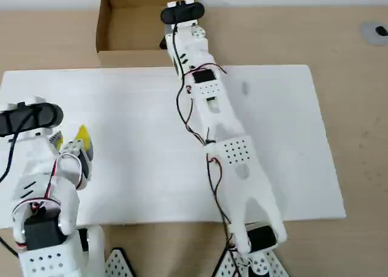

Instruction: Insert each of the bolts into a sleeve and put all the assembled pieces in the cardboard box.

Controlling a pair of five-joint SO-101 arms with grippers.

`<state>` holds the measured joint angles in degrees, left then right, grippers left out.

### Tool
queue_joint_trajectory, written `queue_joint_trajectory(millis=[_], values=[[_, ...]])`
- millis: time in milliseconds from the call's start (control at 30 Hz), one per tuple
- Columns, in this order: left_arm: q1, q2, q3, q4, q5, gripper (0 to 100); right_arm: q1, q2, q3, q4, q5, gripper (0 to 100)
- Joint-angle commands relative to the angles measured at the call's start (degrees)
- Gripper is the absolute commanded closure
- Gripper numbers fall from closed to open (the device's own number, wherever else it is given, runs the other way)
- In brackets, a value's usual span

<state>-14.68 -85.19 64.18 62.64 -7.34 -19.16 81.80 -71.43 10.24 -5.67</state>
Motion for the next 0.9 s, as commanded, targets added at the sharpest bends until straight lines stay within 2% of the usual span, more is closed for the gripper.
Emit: queue_joint_trajectory(millis=[0, 133, 333, 500, 567, 667, 767, 867], values=[[0.70, -0.40, -2.73, 1.85, -0.26, 83, 1.36, -0.04, -8.31, 3.16, 0.53, 89.6], [0.70, -0.40, -3.08, 2.20, -0.26, 83, 1.36, 1.63, -13.76, 7.74, 0.35, 82.0], [0.70, -0.40, -3.08, 2.29, -0.26, 83, 1.27, 4.88, -24.13, 14.59, 0.26, 81.7], [0.62, -0.40, -3.08, 2.37, -0.26, 83, 0.66, 1.80, -24.22, 21.10, 0.18, 81.8], [0.53, -0.40, -3.16, 3.34, -0.26, 83, 0.66, -1.80, -24.22, 25.93, 0.09, 85.3], [0.88, -0.40, -3.25, 6.07, -0.26, 84, 0.22, -7.96, -24.22, 34.20, 0.09, 99.5], [0.79, -0.40, -3.34, 7.82, -0.26, 84, -0.57, -14.11, -24.22, 45.98, -1.41, 99.1], [0.79, -0.40, -3.34, 8.26, -0.09, 90, -1.01, -20.97, -24.22, 63.03, -4.48, 98.8]])
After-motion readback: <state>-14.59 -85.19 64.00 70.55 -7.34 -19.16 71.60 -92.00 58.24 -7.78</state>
